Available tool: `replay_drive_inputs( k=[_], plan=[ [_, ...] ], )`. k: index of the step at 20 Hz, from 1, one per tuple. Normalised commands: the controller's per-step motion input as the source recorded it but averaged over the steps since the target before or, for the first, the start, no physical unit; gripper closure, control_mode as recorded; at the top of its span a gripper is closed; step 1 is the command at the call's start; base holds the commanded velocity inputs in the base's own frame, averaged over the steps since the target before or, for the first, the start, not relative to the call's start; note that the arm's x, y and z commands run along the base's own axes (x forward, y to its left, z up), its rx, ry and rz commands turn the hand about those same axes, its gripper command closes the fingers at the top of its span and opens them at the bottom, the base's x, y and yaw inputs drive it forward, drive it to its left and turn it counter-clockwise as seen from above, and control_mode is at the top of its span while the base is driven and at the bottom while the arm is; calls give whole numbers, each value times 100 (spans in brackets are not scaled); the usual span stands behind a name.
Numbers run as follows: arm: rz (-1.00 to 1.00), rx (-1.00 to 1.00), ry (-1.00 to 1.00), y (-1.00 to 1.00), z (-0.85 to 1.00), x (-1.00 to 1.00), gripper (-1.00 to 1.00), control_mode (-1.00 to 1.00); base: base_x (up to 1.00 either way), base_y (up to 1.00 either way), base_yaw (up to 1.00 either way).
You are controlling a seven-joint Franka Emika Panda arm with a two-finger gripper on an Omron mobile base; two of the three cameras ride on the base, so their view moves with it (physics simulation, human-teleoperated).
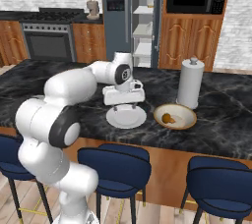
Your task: Pick the chicken drumstick and mushroom from their plates and place them in the bowl. Then put the bowl in the fridge.
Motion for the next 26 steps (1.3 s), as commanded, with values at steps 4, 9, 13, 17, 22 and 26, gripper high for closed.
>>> replay_drive_inputs(
  k=[4,9,13,17,22,26],
  plan=[
    [0,0,-11,55,24,-3,-100,-100,0,0,0],
    [1,0,-12,53,23,-10,-100,-100,0,0,0],
    [1,0,-16,53,16,-18,-100,-100,0,0,0],
    [0,0,-8,57,9,-18,-100,-100,0,0,0],
    [5,0,-1,62,1,-13,-100,-100,0,0,0],
    [8,0,-5,59,2,-1,-100,-100,0,0,0]
  ],
)
